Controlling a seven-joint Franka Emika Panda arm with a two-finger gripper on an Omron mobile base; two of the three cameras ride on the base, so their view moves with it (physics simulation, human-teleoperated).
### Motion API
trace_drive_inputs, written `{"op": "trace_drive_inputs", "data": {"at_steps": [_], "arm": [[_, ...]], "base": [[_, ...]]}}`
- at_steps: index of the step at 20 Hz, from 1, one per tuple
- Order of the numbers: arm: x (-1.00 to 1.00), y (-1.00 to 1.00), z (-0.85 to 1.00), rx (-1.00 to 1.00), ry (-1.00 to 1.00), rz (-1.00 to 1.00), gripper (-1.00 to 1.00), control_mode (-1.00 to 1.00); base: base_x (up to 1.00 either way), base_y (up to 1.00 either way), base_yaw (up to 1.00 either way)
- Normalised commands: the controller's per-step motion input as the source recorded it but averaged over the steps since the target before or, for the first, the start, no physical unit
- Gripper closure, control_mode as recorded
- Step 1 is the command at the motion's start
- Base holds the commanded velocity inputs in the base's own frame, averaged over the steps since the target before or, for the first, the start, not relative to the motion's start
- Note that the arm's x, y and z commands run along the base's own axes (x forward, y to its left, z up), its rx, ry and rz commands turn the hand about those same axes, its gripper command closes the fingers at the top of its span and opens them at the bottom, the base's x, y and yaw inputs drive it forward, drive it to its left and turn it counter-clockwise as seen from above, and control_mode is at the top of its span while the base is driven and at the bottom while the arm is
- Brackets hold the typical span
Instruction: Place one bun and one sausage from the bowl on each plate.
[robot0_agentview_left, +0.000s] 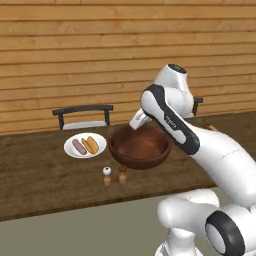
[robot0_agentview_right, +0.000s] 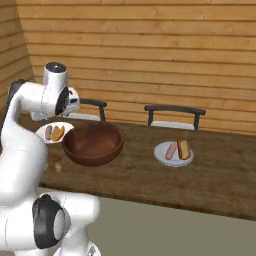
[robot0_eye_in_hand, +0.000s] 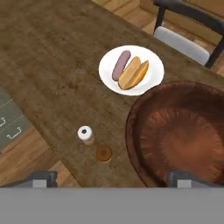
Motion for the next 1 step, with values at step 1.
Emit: {"op": "trace_drive_inputs", "data": {"at_steps": [1], "arm": [[-0.54, -0.75, 1.0, 0.0, -0.03, 0.0, -1.0, -1.0]], "base": [[0.0, 0.0, 0.0]]}}
